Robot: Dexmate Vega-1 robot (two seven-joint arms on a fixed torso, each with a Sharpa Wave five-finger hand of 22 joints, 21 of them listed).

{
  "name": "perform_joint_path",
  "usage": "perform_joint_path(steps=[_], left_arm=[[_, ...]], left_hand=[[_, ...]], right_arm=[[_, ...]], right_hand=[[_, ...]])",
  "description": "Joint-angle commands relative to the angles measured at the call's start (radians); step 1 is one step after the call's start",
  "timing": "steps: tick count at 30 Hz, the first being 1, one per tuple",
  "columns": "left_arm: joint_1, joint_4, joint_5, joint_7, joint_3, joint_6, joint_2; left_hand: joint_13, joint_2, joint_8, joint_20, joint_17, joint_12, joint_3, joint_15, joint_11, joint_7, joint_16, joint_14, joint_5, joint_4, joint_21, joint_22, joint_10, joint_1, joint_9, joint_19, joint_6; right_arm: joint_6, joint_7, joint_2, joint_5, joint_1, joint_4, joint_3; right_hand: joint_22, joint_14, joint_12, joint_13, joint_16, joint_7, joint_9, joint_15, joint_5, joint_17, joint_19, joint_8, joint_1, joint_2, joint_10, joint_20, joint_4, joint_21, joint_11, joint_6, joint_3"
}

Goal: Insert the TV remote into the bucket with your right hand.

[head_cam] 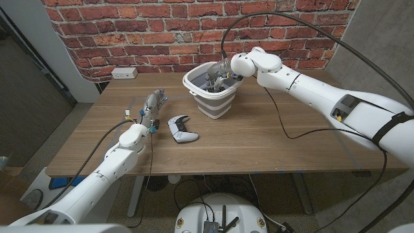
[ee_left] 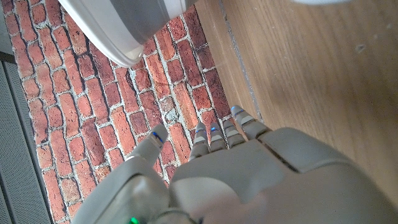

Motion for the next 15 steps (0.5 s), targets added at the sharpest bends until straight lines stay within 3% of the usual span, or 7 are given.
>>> perform_joint_path(steps=[1, 3, 6, 7, 9, 13, 15], left_arm=[[0.013, -0.011, -0.006, 0.003, -0.003, 0.004, 0.003], [0.013, -0.010, -0.007, 0.001, -0.002, 0.003, 0.002], [0.014, -0.012, -0.007, 0.002, -0.001, 0.005, 0.002], [0.015, -0.011, -0.008, 0.001, -0.002, 0.004, 0.002], [0.016, -0.011, -0.008, 0.002, -0.001, 0.003, 0.001], [0.017, -0.013, -0.007, 0.004, 0.000, 0.006, 0.002], [0.017, -0.012, -0.009, 0.001, 0.000, 0.003, 0.001]], left_hand=[[0.004, 0.087, 0.003, -0.034, 0.002, 0.002, 0.001, 0.000, -0.001, -0.001, 0.003, 0.000, 0.000, -0.002, 0.002, 0.006, 0.001, 0.006, 0.006, 0.004, 0.009], [0.004, 0.087, 0.004, -0.035, 0.002, 0.002, 0.001, 0.000, 0.000, -0.001, 0.003, 0.000, 0.000, -0.001, 0.002, 0.006, 0.001, 0.006, 0.006, 0.004, 0.011], [0.004, 0.087, 0.004, -0.034, 0.002, 0.002, 0.001, 0.001, -0.001, -0.001, 0.003, 0.001, 0.000, -0.001, 0.002, 0.006, 0.001, 0.006, 0.006, 0.004, 0.012], [0.004, 0.087, 0.004, -0.035, 0.002, 0.002, 0.001, 0.001, -0.001, -0.001, 0.003, 0.001, 0.000, -0.001, 0.002, 0.006, 0.001, 0.006, 0.006, 0.004, 0.011], [0.004, 0.087, 0.004, -0.034, 0.002, 0.002, 0.002, 0.001, -0.001, -0.001, 0.003, 0.001, 0.000, -0.001, 0.002, 0.006, 0.001, 0.006, 0.006, 0.004, 0.012], [0.004, 0.088, 0.005, -0.034, 0.002, 0.002, 0.002, 0.000, 0.000, 0.001, 0.003, 0.000, 0.000, 0.000, 0.002, 0.006, 0.001, 0.005, 0.006, 0.004, 0.015], [0.004, 0.088, 0.005, -0.034, 0.002, 0.002, 0.002, 0.001, -0.001, 0.002, 0.003, 0.001, 0.000, 0.000, 0.002, 0.006, 0.001, 0.006, 0.006, 0.004, 0.016]], right_arm=[[-0.032, 0.021, -0.009, -0.040, -0.025, -0.039, -0.019], [-0.035, 0.033, -0.008, -0.043, -0.024, -0.041, -0.020], [-0.039, 0.046, -0.010, -0.047, -0.026, -0.049, -0.021], [-0.040, 0.054, -0.010, -0.047, -0.025, -0.051, -0.021], [-0.044, 0.058, -0.013, -0.055, -0.027, -0.059, -0.022], [-0.054, 0.089, -0.014, -0.059, -0.024, -0.072, -0.021], [-0.057, 0.107, -0.014, -0.059, -0.021, -0.075, -0.020]], right_hand=[[0.000, -0.022, -0.015, -0.002, -0.010, -0.014, 0.001, -0.145, -0.011, 0.006, -0.014, -0.022, -0.012, -0.027, 0.007, 0.009, 0.004, -0.004, -0.023, -0.020, -0.012], [0.000, -0.031, -0.024, -0.002, -0.013, -0.007, 0.001, -0.135, -0.016, 0.006, -0.018, -0.028, -0.011, -0.033, -0.013, 0.013, 0.004, -0.004, -0.021, -0.034, -0.015], [0.000, -0.053, -0.047, 0.000, -0.021, -0.001, 0.001, -0.119, -0.026, 0.010, -0.024, -0.048, -0.016, -0.039, -0.066, 0.021, 0.010, -0.003, 0.005, -0.074, -0.021], [0.001, -0.067, -0.064, -0.001, -0.026, 0.003, 0.001, -0.113, -0.032, 0.013, -0.032, -0.067, -0.023, -0.039, -0.103, 0.027, 0.014, -0.004, 0.013, -0.113, -0.025], [0.001, -0.080, -0.074, -0.001, -0.031, 0.007, 0.000, -0.108, -0.037, 0.015, -0.036, -0.080, -0.027, -0.043, -0.127, 0.034, 0.015, -0.003, 0.022, -0.139, -0.030], [0.001, -0.127, -0.117, -0.007, -0.053, 0.026, -0.001, -0.073, -0.051, 0.020, -0.053, -0.142, -0.035, -0.048, -0.235, 0.058, 0.018, -0.003, 0.054, -0.263, -0.038], [0.001, -0.168, -0.135, -0.007, -0.075, 0.043, -0.003, -0.032, -0.060, 0.020, -0.062, -0.181, -0.048, -0.057, -0.304, 0.074, 0.020, -0.003, 0.082, -0.329, -0.047]])
